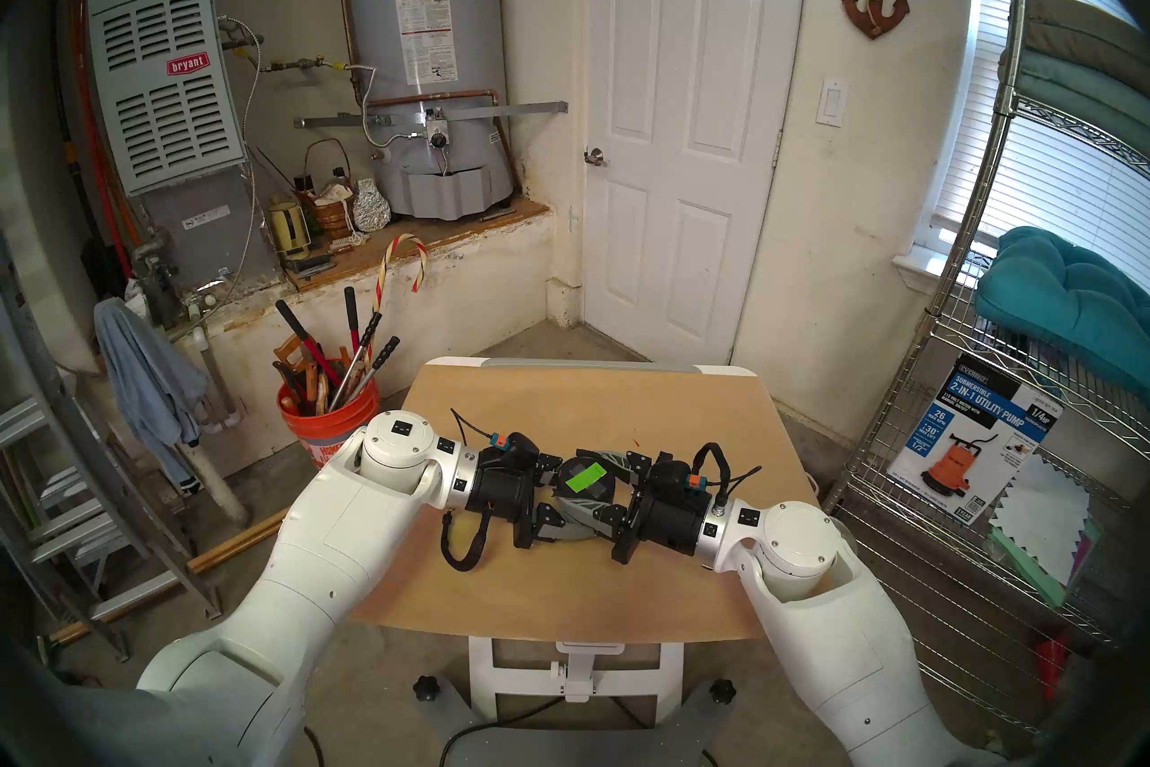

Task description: Open paint jar

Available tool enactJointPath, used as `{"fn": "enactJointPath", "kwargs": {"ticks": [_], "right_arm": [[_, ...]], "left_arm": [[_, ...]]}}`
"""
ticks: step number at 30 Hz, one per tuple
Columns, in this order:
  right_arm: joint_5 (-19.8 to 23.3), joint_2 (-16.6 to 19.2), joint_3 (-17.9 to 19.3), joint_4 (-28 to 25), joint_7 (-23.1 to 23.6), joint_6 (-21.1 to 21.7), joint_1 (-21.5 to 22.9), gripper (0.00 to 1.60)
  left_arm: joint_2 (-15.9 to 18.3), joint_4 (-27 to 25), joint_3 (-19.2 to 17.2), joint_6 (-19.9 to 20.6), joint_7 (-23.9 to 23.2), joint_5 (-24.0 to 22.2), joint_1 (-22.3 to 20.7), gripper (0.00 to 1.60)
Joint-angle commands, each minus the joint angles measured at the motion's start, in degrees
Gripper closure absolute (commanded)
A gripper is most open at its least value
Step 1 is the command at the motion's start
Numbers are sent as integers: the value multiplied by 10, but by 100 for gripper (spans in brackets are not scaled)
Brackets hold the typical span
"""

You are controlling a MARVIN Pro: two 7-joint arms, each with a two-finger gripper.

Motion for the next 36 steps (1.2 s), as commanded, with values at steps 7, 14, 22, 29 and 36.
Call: {"fn": "enactJointPath", "kwargs": {"ticks": [7,14,22,29,36], "right_arm": [[18,22,-11,3,79,-26,62,146],[27,36,-32,15,151,-11,105,139],[25,16,-34,41,148,-14,113,139],[37,3,-12,51,125,-29,105,143],[54,-16,43,64,60,-20,110,158]], "left_arm": [[6,3,-4,-4,-9,-3,-4,160],[6,7,-6,-7,-13,-4,-6,160],[8,4,-9,-7,-15,-7,-2,160],[9,7,-10,-10,-16,-7,-1,160],[5,16,-8,-15,-13,-5,-6,160]]}}
